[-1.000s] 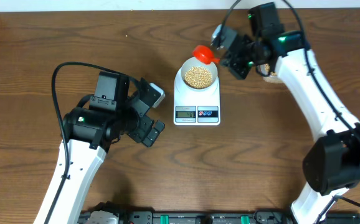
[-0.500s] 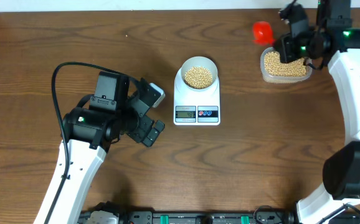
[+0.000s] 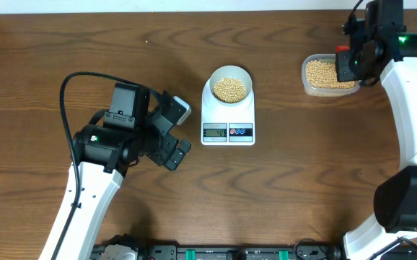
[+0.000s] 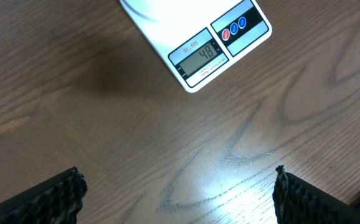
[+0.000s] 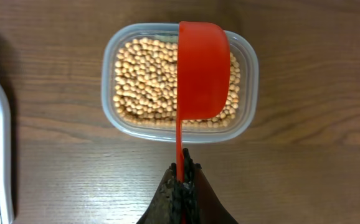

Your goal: Scoop item into bowl and weigh 50g on scale

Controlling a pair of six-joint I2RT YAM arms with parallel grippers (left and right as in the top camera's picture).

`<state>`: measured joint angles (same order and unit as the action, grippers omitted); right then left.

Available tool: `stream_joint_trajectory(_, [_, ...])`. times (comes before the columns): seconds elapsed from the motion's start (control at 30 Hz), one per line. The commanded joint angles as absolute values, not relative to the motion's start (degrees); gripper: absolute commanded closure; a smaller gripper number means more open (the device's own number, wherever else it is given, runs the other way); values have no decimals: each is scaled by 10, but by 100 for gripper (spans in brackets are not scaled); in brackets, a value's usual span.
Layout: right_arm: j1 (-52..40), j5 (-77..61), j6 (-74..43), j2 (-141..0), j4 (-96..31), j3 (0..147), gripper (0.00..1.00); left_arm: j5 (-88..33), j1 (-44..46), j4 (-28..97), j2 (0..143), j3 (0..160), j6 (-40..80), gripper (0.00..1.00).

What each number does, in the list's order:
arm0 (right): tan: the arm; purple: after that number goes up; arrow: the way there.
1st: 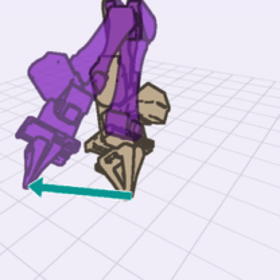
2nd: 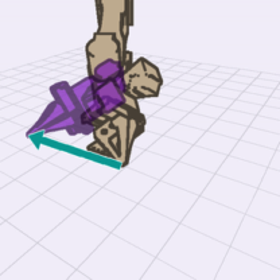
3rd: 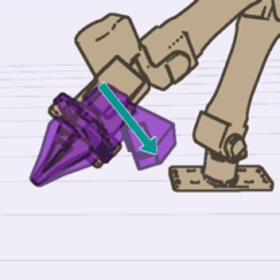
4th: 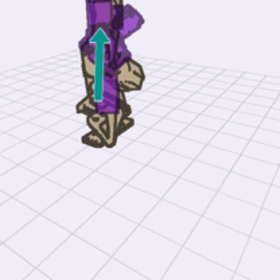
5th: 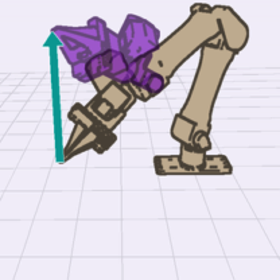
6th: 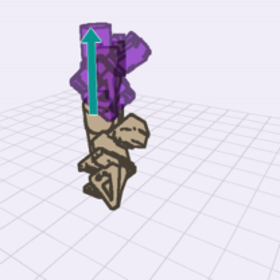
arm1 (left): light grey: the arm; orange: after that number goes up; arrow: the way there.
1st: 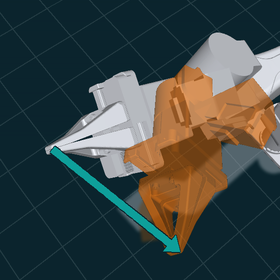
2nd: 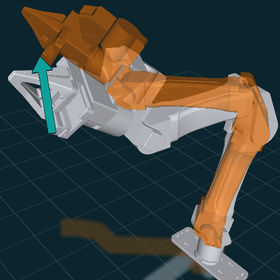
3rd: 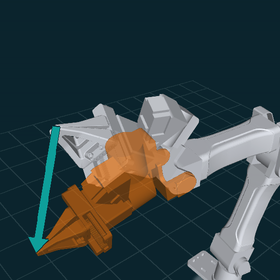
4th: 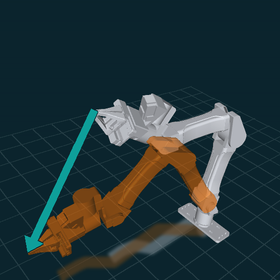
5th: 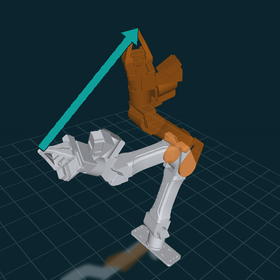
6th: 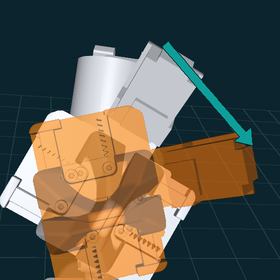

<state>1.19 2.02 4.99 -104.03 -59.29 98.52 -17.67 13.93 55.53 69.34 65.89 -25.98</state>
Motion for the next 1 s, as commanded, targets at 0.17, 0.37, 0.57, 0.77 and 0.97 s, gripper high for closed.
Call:
stream_joint_trajectory(0.17, [-1, 44, 32, -1089, -598, 995, 99, -175, 140, 557, 696, 660, -270, 2])
stream_joint_trajectory(0.37, [1, 44, 35, -1119, -588, 995, 99, -175, 140, 557, 696, 660, -270, 2])
stream_joint_trajectory(0.57, [0, 43, 39, -1146, -570, 995, 99, -175, 140, 557, 696, 660, -270, 2])
stream_joint_trajectory(0.77, [-1, 7, 50, -1154, -554, 995, 99, -175, 140, 557, 696, 660, -270, 2])
stream_joint_trajectory(0.97, [2, -7, 48, -1147, -555, 996, 99, -175, 140, 557, 696, 660, -270, 2])
